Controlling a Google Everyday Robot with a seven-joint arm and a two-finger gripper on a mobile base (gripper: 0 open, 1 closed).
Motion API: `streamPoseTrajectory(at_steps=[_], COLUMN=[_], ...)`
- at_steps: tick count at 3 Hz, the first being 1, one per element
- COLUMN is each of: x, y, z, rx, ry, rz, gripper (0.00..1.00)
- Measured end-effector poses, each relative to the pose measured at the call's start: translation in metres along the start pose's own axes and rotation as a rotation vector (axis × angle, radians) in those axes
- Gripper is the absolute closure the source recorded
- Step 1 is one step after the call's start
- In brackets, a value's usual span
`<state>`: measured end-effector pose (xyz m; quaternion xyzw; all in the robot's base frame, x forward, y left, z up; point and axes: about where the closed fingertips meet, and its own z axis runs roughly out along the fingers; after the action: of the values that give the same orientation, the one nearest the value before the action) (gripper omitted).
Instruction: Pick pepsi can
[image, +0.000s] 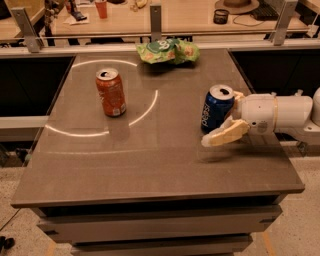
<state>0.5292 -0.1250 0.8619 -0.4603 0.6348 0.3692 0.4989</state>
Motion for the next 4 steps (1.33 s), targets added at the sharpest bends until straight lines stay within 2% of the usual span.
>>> streamPoseTrajectory(at_steps=[1,3,4], x=[-0.004,-0.007,-0.018], y=[-0.001,-0.003,0.0], z=[0.002,0.005,0.014], rx=[-0.003,-0.023,-0.026], ry=[-0.02,-0.046,-0.065], rz=[0.015,0.03,0.041], gripper=[0.16,0.62,0.87])
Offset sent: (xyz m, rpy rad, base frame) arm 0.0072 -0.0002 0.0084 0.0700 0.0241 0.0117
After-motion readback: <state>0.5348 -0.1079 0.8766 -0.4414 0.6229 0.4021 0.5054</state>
